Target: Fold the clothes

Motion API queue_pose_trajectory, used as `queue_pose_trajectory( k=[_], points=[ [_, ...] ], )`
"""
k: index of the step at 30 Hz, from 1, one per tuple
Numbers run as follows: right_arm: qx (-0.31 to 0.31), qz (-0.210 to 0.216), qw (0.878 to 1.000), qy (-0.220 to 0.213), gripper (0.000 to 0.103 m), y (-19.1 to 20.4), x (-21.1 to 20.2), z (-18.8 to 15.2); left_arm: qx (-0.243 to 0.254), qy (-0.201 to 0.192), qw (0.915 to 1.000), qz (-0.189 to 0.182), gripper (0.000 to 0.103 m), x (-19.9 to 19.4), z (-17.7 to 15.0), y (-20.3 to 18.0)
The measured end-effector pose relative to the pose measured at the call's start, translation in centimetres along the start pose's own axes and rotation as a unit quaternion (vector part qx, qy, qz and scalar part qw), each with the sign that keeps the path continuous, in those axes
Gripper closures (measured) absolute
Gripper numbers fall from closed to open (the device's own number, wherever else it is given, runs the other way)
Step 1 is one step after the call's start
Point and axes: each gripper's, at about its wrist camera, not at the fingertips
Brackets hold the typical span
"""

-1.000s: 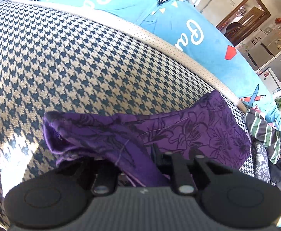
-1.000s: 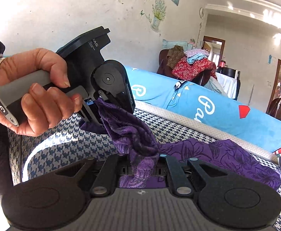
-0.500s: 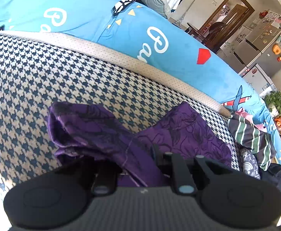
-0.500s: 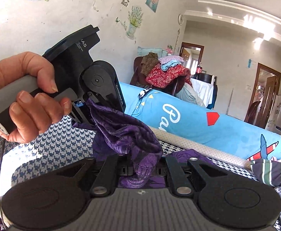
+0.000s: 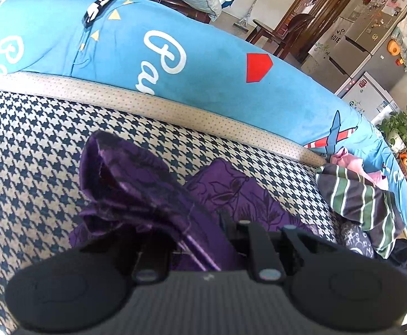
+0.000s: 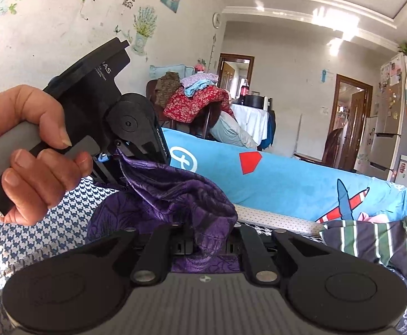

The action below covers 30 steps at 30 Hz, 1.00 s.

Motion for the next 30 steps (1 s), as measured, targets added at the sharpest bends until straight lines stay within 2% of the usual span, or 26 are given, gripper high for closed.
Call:
queue_pose_trajectory(
  k=[11,19,21,22,24,25,27,30],
  points=[
    [0.028,-0.007,0.998,0.048,0.095,-3.9,3.6,-1.9,0.012,0.021,0.9996,0.014,0.087,5.4,0.6,-2.4],
    [0.060,-0.012,0.994,0.094,0.095,-5.9,5.7,-4.0,0.022,0.041,0.9987,0.021,0.079,9.5,0.5,-3.6],
    [0.070,-0.013,0.991,0.109,0.095,-6.3,6.4,-4.6,0.031,0.044,0.9983,0.021,0.067,10.2,0.6,-4.0],
    [0.076,-0.014,0.990,0.117,0.095,-6.6,6.7,-4.9,0.032,0.042,0.9985,0.016,0.063,10.2,0.7,-4.1],
    [0.094,-0.016,0.986,0.139,0.094,-7.3,7.7,-5.7,0.031,0.038,0.9988,0.003,0.049,10.0,1.1,-4.4],
    [0.104,-0.017,0.983,0.150,0.093,-7.7,8.3,-6.0,0.030,0.036,0.9989,-0.003,0.045,9.8,1.4,-4.6],
    [0.122,-0.024,0.978,0.166,0.088,-8.4,9.0,-6.5,0.032,0.022,0.9992,-0.010,0.031,8.8,2.0,-4.8],
    [0.142,-0.056,0.972,0.180,0.076,-9.3,9.2,-6.9,0.040,-0.006,0.9991,-0.012,0.021,7.1,2.7,-4.8]
  ],
)
Point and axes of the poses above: each gripper's, at about its wrist camera, not at the fingertips, and x roughly the way its jaws point, y to its left, z to its top, and after that the axes turned 8 degrees about -x, right-handed
